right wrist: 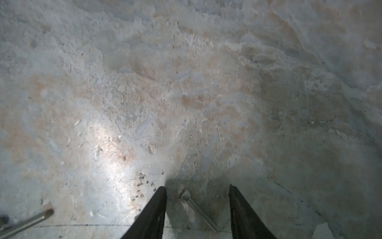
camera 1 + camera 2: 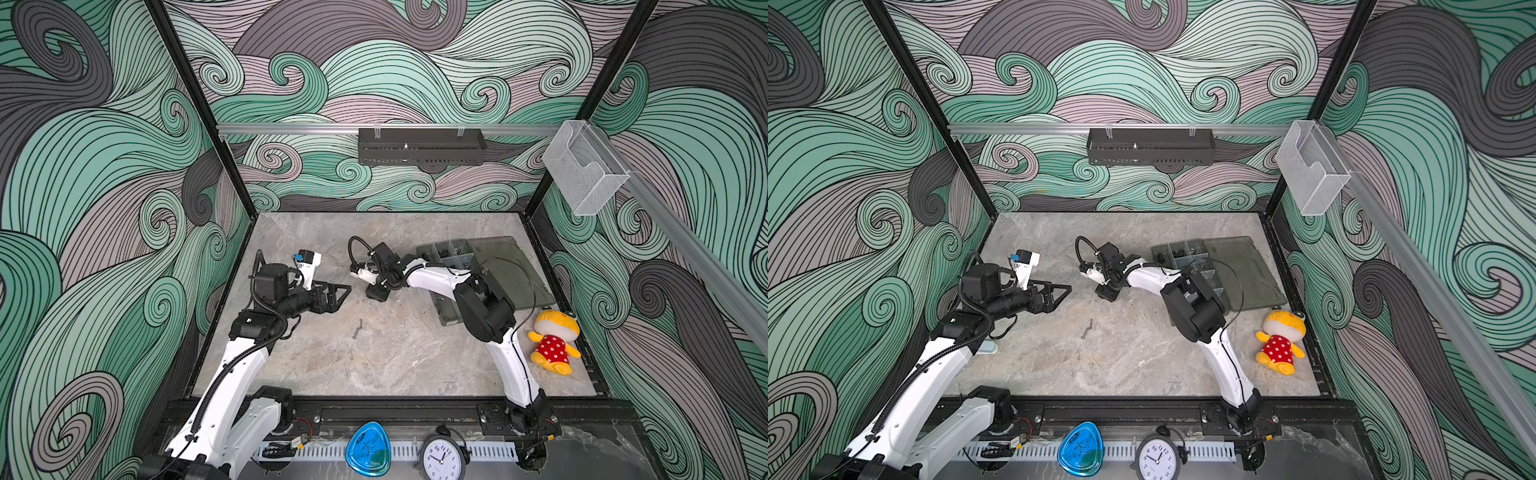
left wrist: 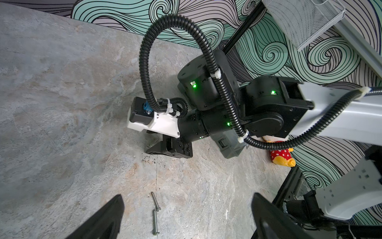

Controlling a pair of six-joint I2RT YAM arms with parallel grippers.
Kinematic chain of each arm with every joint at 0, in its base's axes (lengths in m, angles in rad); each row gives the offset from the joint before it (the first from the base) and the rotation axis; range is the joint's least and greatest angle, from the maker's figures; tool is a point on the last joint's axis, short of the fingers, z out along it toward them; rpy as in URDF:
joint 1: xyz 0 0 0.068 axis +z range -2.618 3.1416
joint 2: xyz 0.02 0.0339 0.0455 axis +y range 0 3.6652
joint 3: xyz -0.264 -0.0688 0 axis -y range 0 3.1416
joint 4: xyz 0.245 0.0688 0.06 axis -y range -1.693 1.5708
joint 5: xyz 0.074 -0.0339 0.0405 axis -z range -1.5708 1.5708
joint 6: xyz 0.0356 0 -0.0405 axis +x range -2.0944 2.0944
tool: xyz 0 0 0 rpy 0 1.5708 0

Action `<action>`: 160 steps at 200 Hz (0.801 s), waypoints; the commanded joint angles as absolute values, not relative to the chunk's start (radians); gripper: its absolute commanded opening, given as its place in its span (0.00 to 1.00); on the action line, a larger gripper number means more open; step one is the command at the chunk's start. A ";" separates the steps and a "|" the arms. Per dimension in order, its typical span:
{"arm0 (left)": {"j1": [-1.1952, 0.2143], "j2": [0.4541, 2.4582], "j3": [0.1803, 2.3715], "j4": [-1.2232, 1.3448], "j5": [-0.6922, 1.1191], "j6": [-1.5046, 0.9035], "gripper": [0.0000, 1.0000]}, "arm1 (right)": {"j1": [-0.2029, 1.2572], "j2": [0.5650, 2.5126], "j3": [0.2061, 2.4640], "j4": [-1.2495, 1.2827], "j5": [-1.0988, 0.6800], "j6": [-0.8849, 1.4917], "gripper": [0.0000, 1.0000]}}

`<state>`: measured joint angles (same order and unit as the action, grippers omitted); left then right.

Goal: Sort the screws and nuts into containers
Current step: Pick up the screw from the center of the table.

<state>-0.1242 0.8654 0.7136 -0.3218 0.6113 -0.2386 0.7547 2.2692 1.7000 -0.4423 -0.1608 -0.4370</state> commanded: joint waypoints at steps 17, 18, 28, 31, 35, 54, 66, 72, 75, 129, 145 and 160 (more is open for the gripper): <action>-0.112 0.853 0.702 -0.296 0.633 -0.253 0.99 | 0.738 2.309 1.713 -0.571 -0.159 -0.499 0.47; -0.112 0.853 0.702 -0.295 0.632 -0.253 0.98 | 0.738 2.310 1.713 -0.573 -0.159 -0.499 0.47; -0.110 0.854 0.702 -0.297 0.635 -0.253 0.99 | 0.735 2.325 1.729 -0.596 -0.168 -0.503 0.42; -0.110 0.854 0.702 -0.298 0.635 -0.253 0.99 | 0.733 2.330 1.733 -0.603 -0.170 -0.504 0.41; -0.110 0.854 0.701 -0.299 0.635 -0.253 0.99 | 0.733 2.335 1.737 -0.611 -0.170 -0.505 0.39; -0.109 0.850 0.700 -0.304 0.633 -0.253 0.99 | 0.733 2.342 1.737 -0.622 -0.169 -0.503 0.30; -0.109 0.845 0.699 -0.302 0.631 -0.253 0.99 | 0.733 2.336 1.732 -0.620 -0.169 -0.500 0.26; -0.109 0.845 0.699 -0.303 0.630 -0.253 0.99 | 0.733 2.332 1.729 -0.620 -0.169 -0.498 0.22; -0.109 0.844 0.699 -0.302 0.630 -0.254 0.99 | 0.733 2.329 1.729 -0.622 -0.169 -0.496 0.20; -0.108 0.837 0.695 -0.306 0.632 -0.255 0.99 | 0.723 2.282 1.685 -0.592 -0.178 -0.440 0.02; -0.109 0.836 0.693 -0.304 0.633 -0.256 0.99 | 0.717 2.255 1.643 -0.549 -0.182 -0.412 0.02; -0.109 0.839 0.693 -0.301 0.635 -0.259 0.99 | 0.712 2.226 1.604 -0.515 -0.187 -0.388 0.01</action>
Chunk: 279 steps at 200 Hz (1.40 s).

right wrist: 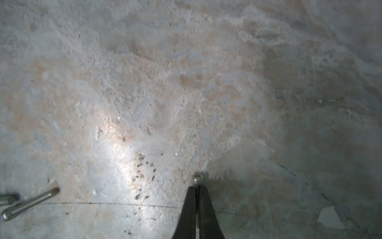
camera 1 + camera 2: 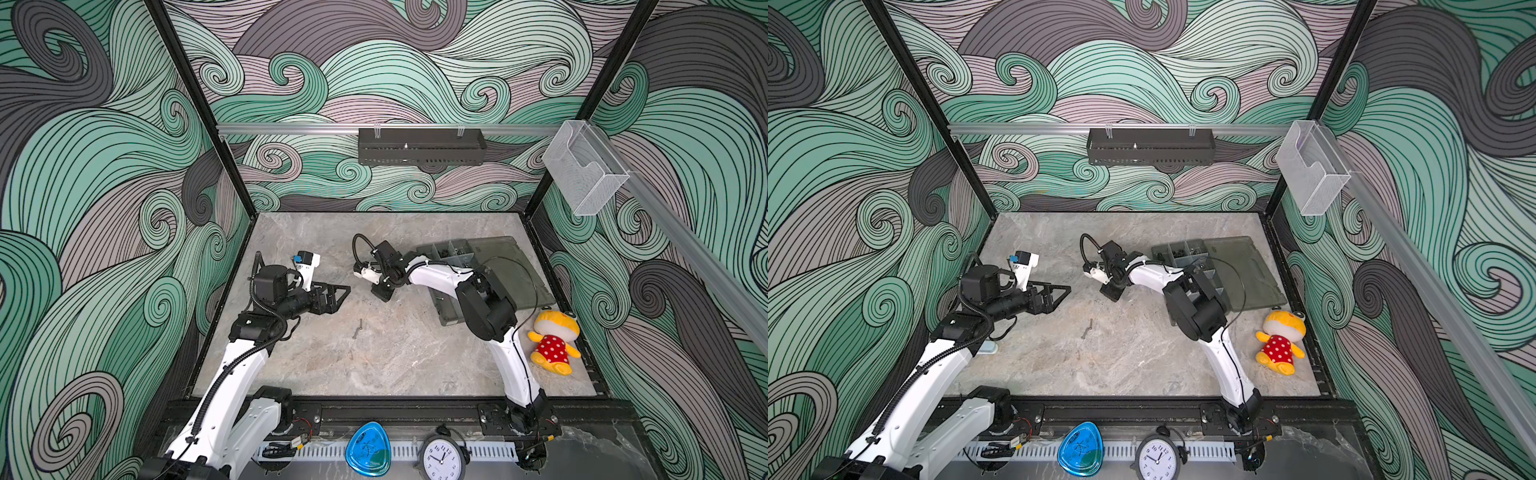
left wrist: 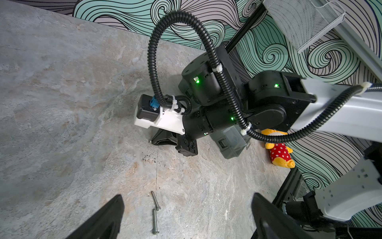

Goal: Sort the screws and nuts into containers
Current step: Pick up the screw from the center of the table, then place the screw into the container.

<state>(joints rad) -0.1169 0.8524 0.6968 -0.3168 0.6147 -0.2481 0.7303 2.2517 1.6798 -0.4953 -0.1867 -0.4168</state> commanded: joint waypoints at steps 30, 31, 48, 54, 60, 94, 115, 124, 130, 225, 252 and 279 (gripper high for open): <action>-0.109 0.845 0.694 -0.296 0.643 -0.262 0.99 | 0.697 2.151 1.530 -0.449 -0.200 -0.318 0.00; -0.109 0.845 0.694 -0.297 0.643 -0.261 0.99 | 0.696 2.148 1.527 -0.447 -0.200 -0.314 0.00; -0.109 0.849 0.694 -0.296 0.645 -0.261 0.99 | 0.680 2.086 1.482 -0.414 -0.200 -0.247 0.00; -0.109 0.851 0.692 -0.291 0.654 -0.261 0.99 | 0.672 2.062 1.468 -0.402 -0.191 -0.220 0.00; -0.108 0.857 0.689 -0.282 0.669 -0.263 0.99 | 0.662 2.039 1.449 -0.394 -0.187 -0.193 0.00; -0.116 0.941 0.667 -0.179 0.821 -0.339 0.99 | 0.587 1.870 1.322 -0.367 -0.157 -0.042 0.00; -0.166 1.007 0.692 -0.204 0.860 -0.335 0.99 | 0.544 1.770 1.250 -0.410 -0.086 0.009 0.00; -0.201 1.024 0.706 -0.232 0.857 -0.318 0.99 | 0.527 1.724 1.211 -0.422 -0.061 0.030 0.00; -0.224 1.032 0.711 -0.248 0.854 -0.306 0.99 | 0.515 1.695 1.183 -0.427 -0.051 0.043 0.00; -0.282 0.999 0.733 -0.339 0.746 -0.234 0.99 | 0.449 1.628 1.031 -0.447 0.020 0.109 0.03; -0.282 0.971 0.731 -0.345 0.703 -0.215 0.99 | 0.449 1.616 1.034 -0.446 0.023 0.110 0.10; -0.278 0.962 0.742 -0.363 0.666 -0.203 0.99 | 0.449 1.587 1.019 -0.421 0.033 0.114 0.17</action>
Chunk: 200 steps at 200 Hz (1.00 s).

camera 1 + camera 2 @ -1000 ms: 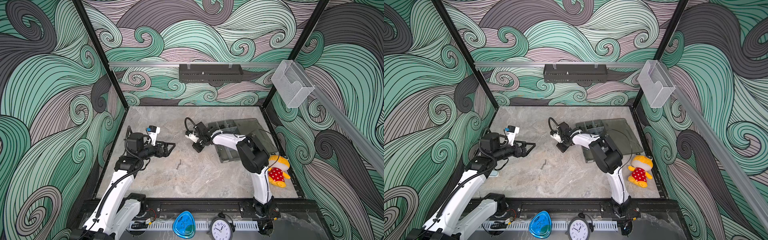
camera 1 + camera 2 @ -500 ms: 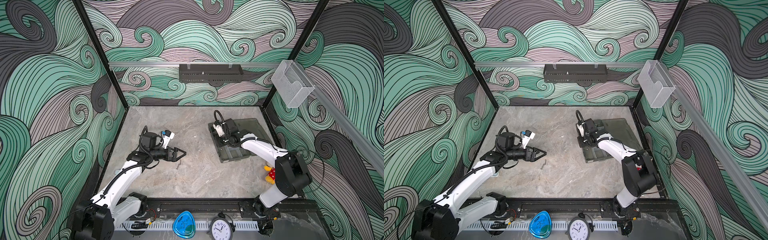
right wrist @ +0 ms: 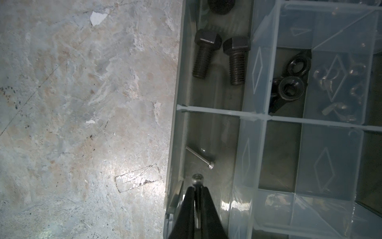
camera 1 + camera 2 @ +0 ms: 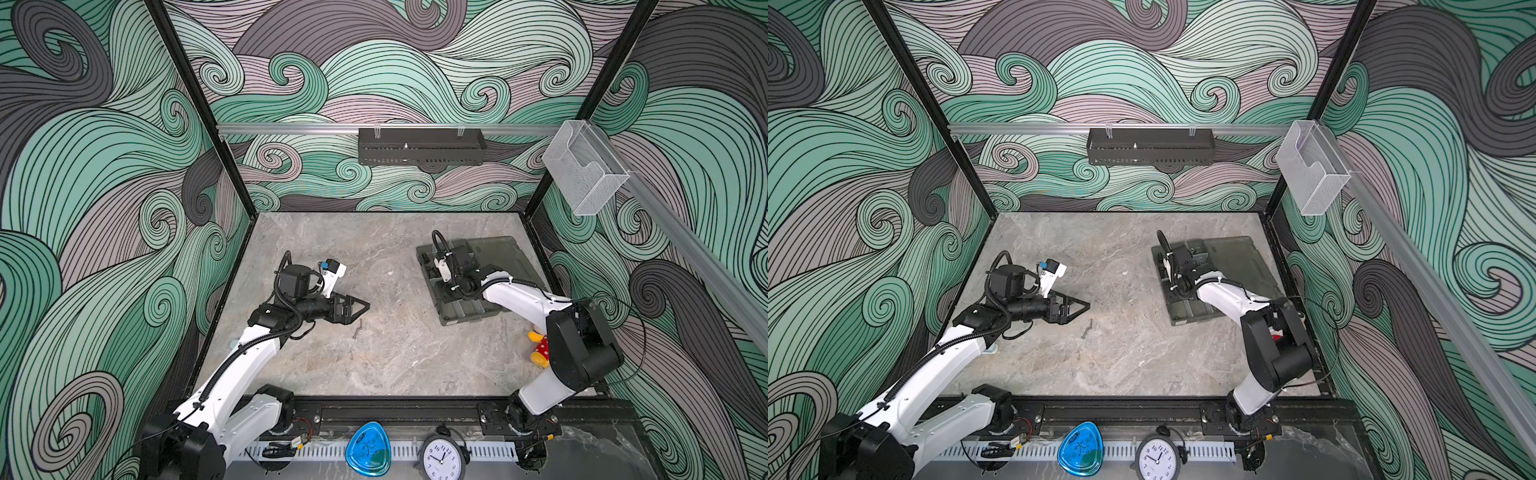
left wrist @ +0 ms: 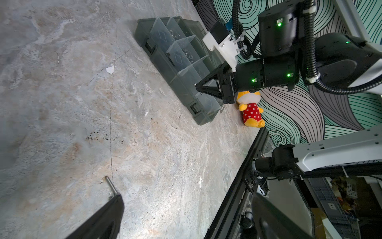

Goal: Sort the screws and nuts into containers
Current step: Place the screw into the container, then pick up the screw from the center of the table.

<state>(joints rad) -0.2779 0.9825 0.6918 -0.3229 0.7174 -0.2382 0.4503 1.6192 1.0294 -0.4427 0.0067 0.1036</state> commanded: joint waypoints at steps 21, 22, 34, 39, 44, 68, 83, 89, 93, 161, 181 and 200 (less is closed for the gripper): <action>-0.278 0.946 0.741 -0.384 0.638 -0.193 0.98 | 0.449 1.579 1.033 -0.428 0.026 0.113 0.22; -0.278 0.945 0.740 -0.385 0.637 -0.193 0.99 | 0.449 1.579 1.034 -0.428 0.025 0.113 0.22; -0.278 0.937 0.737 -0.380 0.633 -0.193 0.99 | 0.449 1.574 1.040 -0.440 0.034 0.115 0.24; -0.278 0.934 0.736 -0.378 0.634 -0.194 0.98 | 0.449 1.571 1.040 -0.442 0.038 0.116 0.25; -0.278 0.934 0.736 -0.374 0.635 -0.196 0.99 | 0.449 1.568 1.039 -0.446 0.042 0.118 0.25; -0.274 0.926 0.741 -0.374 0.630 -0.199 0.99 | 0.463 1.527 1.019 -0.443 0.049 0.110 0.28; -0.269 0.904 0.742 -0.384 0.599 -0.198 0.99 | 0.496 1.489 1.012 -0.437 0.066 0.108 0.33; -0.268 0.893 0.742 -0.392 0.576 -0.197 0.99 | 0.510 1.479 1.016 -0.436 0.063 0.120 0.34; -0.265 0.884 0.742 -0.401 0.559 -0.196 0.99 | 0.517 1.475 1.021 -0.437 0.054 0.132 0.35; -0.259 0.736 0.763 -0.605 0.350 -0.395 0.99 | 0.794 1.593 1.076 -0.379 -0.055 0.510 0.39; -0.259 0.718 0.779 -0.693 0.349 -0.436 0.99 | 0.871 1.698 1.135 -0.374 -0.082 0.558 0.39; -0.259 0.699 0.789 -0.787 0.297 -0.453 0.99 | 0.930 1.787 1.209 -0.372 -0.090 0.581 0.40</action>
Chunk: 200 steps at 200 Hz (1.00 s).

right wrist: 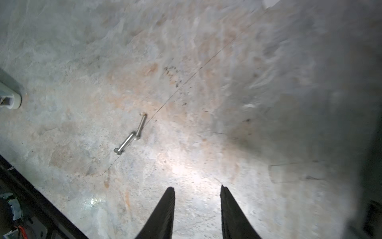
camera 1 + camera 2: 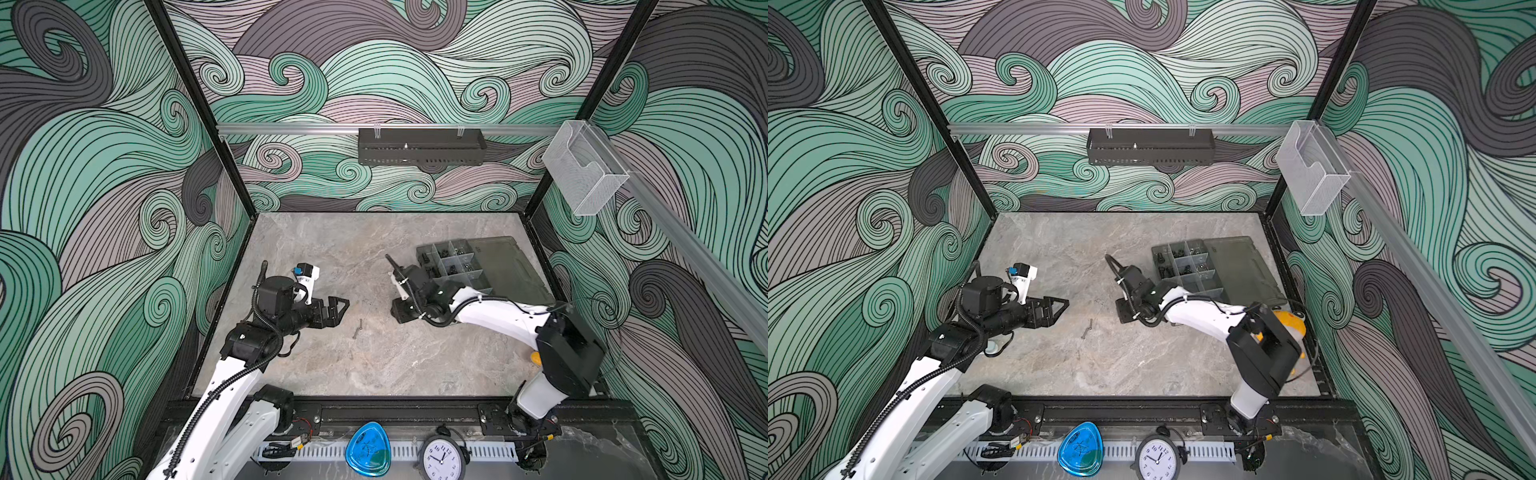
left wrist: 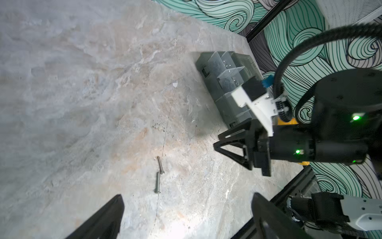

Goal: Sort the screws and nuts into containers
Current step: Pick up the screw from the center of the table.

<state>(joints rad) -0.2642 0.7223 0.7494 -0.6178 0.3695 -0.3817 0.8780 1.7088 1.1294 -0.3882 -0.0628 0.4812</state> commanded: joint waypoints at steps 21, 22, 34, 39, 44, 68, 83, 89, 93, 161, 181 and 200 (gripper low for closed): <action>-0.259 0.658 0.805 -0.862 0.274 -0.453 0.99 | 0.968 1.877 1.302 -0.385 -0.099 0.589 0.41; -0.259 0.654 0.806 -0.865 0.274 -0.453 0.99 | 0.969 1.880 1.304 -0.385 -0.099 0.589 0.41; -0.259 0.620 0.810 -0.887 0.273 -0.467 0.99 | 0.976 1.918 1.345 -0.388 -0.107 0.596 0.41; -0.259 0.605 0.810 -0.893 0.272 -0.476 0.99 | 0.977 1.931 1.359 -0.393 -0.105 0.600 0.41; -0.259 0.594 0.810 -0.898 0.273 -0.484 0.99 | 0.977 1.947 1.373 -0.397 -0.106 0.604 0.42; -0.259 0.555 0.807 -0.912 0.280 -0.494 0.99 | 0.981 2.019 1.439 -0.454 -0.098 0.609 0.41; -0.259 0.535 0.803 -0.903 0.283 -0.488 0.99 | 0.988 2.048 1.455 -0.467 -0.093 0.609 0.41; -0.259 0.529 0.799 -0.897 0.285 -0.486 0.99 | 0.992 2.057 1.461 -0.470 -0.088 0.611 0.41; -0.259 0.526 0.798 -0.893 0.287 -0.484 0.99 | 0.994 2.063 1.468 -0.476 -0.084 0.612 0.41; -0.258 0.485 0.777 -0.841 0.328 -0.463 0.99 | 1.009 2.151 1.538 -0.527 -0.026 0.604 0.38; -0.259 0.484 0.775 -0.842 0.331 -0.461 0.99 | 1.012 2.166 1.555 -0.568 -0.001 0.601 0.38; -0.259 0.476 0.771 -0.834 0.332 -0.460 0.99 | 1.014 2.192 1.596 -0.648 0.063 0.579 0.38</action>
